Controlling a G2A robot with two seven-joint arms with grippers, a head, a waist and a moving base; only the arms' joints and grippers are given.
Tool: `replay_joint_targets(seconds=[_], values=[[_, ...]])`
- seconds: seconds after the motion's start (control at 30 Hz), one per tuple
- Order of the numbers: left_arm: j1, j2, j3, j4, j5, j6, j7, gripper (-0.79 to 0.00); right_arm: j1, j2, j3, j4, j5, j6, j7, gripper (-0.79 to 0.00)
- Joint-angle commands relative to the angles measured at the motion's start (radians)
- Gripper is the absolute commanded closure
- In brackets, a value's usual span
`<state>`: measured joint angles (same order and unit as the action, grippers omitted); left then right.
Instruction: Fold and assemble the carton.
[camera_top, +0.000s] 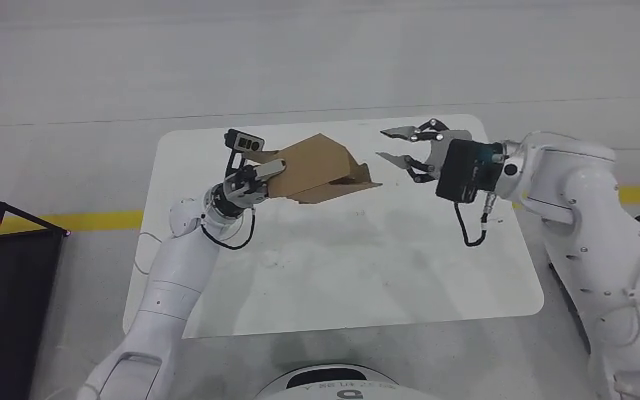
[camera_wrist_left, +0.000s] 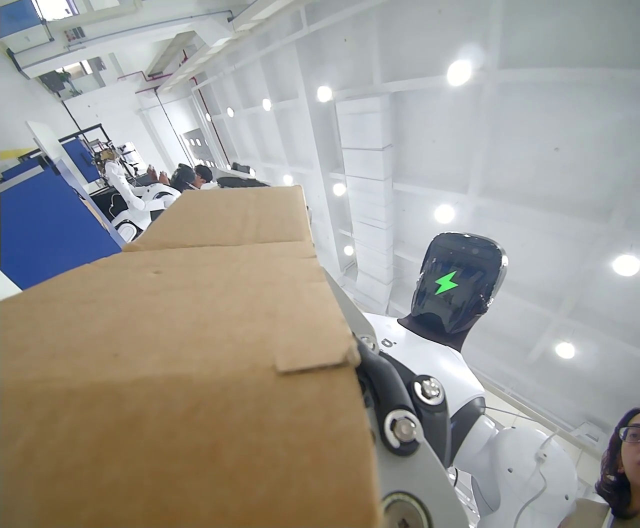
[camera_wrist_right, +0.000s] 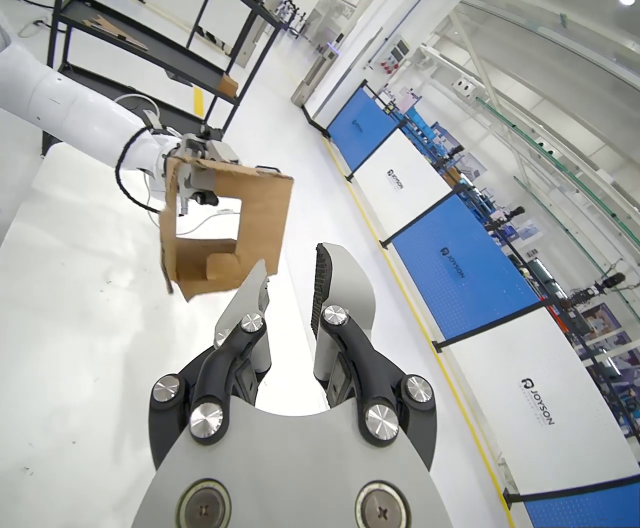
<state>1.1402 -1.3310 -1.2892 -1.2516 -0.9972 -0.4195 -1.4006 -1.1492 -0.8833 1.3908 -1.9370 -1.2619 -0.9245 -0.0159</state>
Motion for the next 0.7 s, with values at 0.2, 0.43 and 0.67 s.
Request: replay_joint_targets(seconds=[0.2, 0.43, 0.67], values=[[-0.007, -0.002, -0.001, -0.005, 0.005, 0.002, -0.002, 0.000, -0.038, 0.004, -0.015, 0.004, -0.016, -0.057, 0.020, -0.274], [-0.012, -0.005, 0.007, -0.007, 0.016, 0.002, -0.002, 0.000, -0.002, -0.008, -0.079, -0.031, -0.001, -0.026, -0.018, -0.231], [0.004, -0.005, 0.002, -0.014, 0.019, -0.001, 0.001, 0.000, 0.048, -0.022, -0.157, -0.021, -0.020, -0.027, -0.030, -0.215]])
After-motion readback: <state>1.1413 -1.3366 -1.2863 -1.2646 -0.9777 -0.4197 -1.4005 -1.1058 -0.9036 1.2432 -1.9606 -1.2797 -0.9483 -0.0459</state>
